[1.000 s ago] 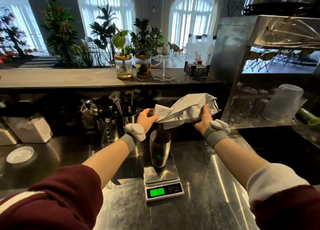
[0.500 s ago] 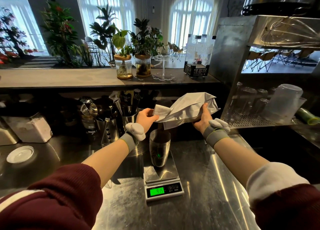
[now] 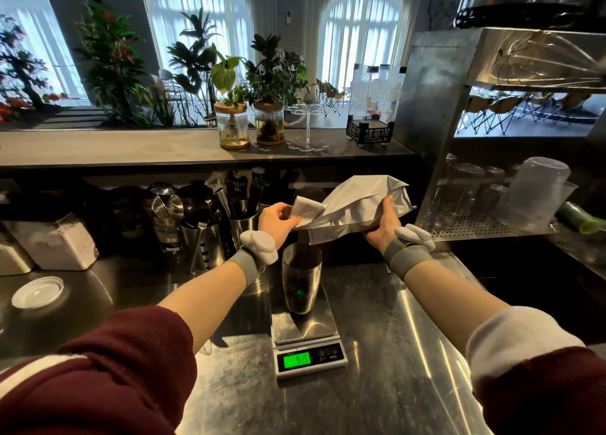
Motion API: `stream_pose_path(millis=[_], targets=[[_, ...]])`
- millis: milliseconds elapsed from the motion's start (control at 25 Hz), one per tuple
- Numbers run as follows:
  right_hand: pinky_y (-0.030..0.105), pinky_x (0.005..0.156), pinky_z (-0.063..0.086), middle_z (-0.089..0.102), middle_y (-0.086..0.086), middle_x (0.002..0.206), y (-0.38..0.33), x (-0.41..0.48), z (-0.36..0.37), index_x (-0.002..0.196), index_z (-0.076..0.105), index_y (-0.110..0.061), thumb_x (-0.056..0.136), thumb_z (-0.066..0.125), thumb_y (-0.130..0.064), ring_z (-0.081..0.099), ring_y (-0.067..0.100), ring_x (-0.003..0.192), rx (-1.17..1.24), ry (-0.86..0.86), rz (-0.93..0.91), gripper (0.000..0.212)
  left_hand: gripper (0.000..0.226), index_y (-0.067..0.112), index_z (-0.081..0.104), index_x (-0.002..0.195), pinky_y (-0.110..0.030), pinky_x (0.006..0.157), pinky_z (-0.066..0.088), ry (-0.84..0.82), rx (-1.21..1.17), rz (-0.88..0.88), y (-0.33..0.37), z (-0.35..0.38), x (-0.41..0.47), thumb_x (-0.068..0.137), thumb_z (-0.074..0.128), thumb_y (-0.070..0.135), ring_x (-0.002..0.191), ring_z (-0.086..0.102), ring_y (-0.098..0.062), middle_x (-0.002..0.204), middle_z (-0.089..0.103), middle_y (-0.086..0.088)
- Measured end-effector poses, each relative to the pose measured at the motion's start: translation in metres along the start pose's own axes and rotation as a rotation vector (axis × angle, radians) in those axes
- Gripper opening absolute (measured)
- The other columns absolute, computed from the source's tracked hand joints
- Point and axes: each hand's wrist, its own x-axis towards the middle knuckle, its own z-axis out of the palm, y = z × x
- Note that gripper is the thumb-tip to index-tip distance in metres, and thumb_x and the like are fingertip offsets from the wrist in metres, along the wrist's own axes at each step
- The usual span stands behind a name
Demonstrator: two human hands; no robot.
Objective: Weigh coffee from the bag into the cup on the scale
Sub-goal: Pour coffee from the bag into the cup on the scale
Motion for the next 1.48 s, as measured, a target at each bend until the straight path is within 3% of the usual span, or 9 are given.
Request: stream_pose_path(millis=[120,360,720,880,1080,1480], targets=[[0.048,0.095,0.046,0.059,0.010,0.134,-0.001,-0.001,0.001,0.134,0.052,-0.013,0.090,0.055,-0.045,0.056,0.030,0.123,0.008,-0.001,0.002,0.054,0.026,-0.004,0.062,0.105,-0.041,0.083,0.052,-0.015,-0.041,-0.016,0.000,-0.001,-0.001,0.080,0.065,0.004,0.087,0.057,-0.022,0.091,0.061,-0.010],[0.047,0.095,0.046,0.058,0.010,0.135,-0.002,-0.002,0.001,0.135,0.051,-0.013,0.091,0.054,-0.044,0.055,0.030,0.123,0.005,0.010,-0.007,0.054,0.036,0.002,0.054,0.119,-0.040,0.093,0.048,-0.093,-0.079,-0.093,0.001,-0.003,-0.001,0.084,0.059,0.008,0.099,0.053,-0.019,0.110,0.058,-0.009],[0.051,0.102,0.044,0.058,0.010,0.135,0.003,0.005,-0.001,0.134,0.053,-0.015,0.089,0.057,-0.045,0.055,0.030,0.123,0.018,-0.006,-0.006,0.055,0.022,-0.002,0.063,0.100,-0.046,0.087,0.052,-0.015,-0.009,-0.030,-0.003,0.000,0.002,0.079,0.065,0.005,0.085,0.057,-0.022,0.088,0.061,-0.010],[0.050,0.101,0.043,0.058,0.009,0.135,0.002,0.004,0.000,0.135,0.052,-0.014,0.091,0.055,-0.044,0.054,0.030,0.124,0.003,-0.001,-0.011,0.054,0.026,-0.001,0.061,0.105,-0.047,0.090,0.052,-0.027,-0.044,-0.050,-0.004,-0.001,0.001,0.080,0.064,0.006,0.089,0.057,-0.022,0.093,0.060,-0.009],[0.046,0.088,0.046,0.059,0.010,0.134,0.000,0.004,0.000,0.134,0.053,-0.014,0.091,0.054,-0.044,0.056,0.030,0.123,0.000,0.000,-0.015,0.053,0.036,0.002,0.054,0.119,-0.043,0.098,0.047,-0.085,-0.095,-0.093,0.000,-0.001,-0.003,0.084,0.059,0.007,0.101,0.053,-0.020,0.106,0.057,-0.005],[0.051,0.104,0.043,0.058,0.009,0.134,0.005,0.008,-0.003,0.134,0.052,-0.013,0.088,0.058,-0.045,0.055,0.030,0.123,0.017,0.008,-0.013,0.056,0.026,-0.003,0.061,0.104,-0.044,0.090,0.051,-0.007,-0.011,-0.046,-0.003,0.001,-0.002,0.080,0.064,0.004,0.089,0.057,-0.022,0.093,0.061,-0.012]])
